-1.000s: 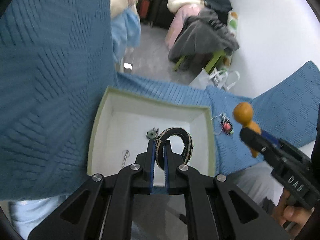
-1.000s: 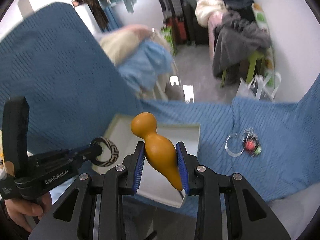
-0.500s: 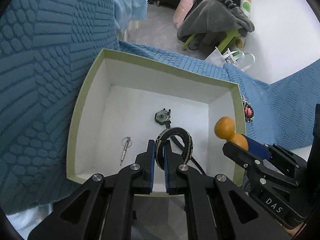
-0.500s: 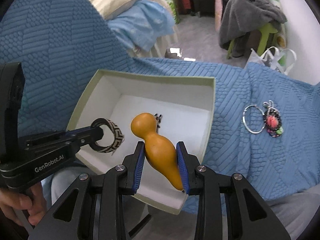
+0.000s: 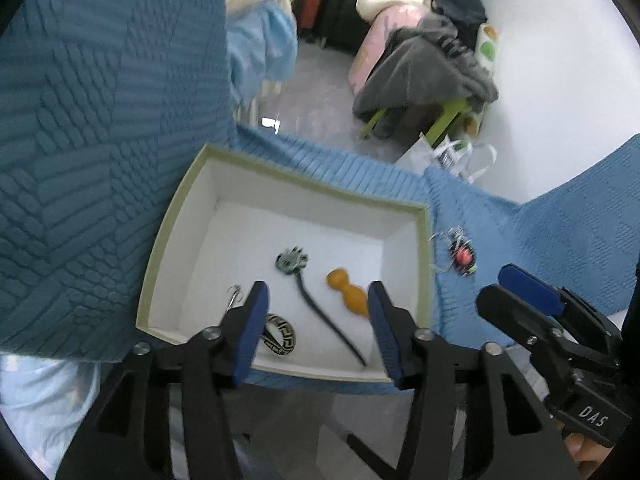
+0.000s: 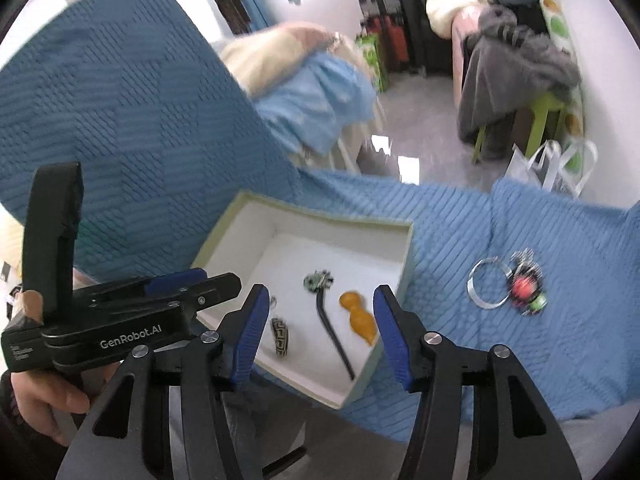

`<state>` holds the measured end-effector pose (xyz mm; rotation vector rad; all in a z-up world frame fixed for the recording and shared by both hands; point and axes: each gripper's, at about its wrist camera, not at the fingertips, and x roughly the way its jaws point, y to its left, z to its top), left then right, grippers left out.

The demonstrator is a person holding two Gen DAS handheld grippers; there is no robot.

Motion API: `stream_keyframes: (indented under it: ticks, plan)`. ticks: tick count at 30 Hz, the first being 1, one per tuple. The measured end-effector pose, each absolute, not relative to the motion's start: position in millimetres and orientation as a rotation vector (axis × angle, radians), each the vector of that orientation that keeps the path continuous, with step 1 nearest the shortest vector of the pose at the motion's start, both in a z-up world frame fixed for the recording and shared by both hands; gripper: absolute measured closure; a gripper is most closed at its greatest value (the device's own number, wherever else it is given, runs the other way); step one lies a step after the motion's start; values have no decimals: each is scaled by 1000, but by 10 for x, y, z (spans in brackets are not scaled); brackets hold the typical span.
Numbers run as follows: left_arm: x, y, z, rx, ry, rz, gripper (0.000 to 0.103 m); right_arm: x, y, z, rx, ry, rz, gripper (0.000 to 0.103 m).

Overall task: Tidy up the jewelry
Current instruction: 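Close the left gripper on the beaded keychain cluster on the blanket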

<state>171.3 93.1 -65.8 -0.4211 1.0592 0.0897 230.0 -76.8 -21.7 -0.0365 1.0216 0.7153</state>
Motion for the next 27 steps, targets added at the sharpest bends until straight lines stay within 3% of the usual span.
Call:
stream_keyframes:
  ticks: [7, 17, 19, 24, 27]
  plan:
    - [1684, 682, -297, -413, 947, 101, 29, 2304, -1210, 240, 4, 908, 705, 50]
    - [1847, 146, -159, -367, 910, 59, 29, 2414, -1941, 337, 37, 844, 615, 51]
    - [1895, 36, -175, -366, 909, 42, 30, 2491, -2119, 254, 46, 857, 582, 52]
    - [2147, -274, -409, -408, 942, -14, 41, 2688, -2462, -13, 55, 910, 533, 70]
    - [2297, -465, -617, -431, 975, -50, 47, 2797, -2621, -205, 59, 943, 527, 72]
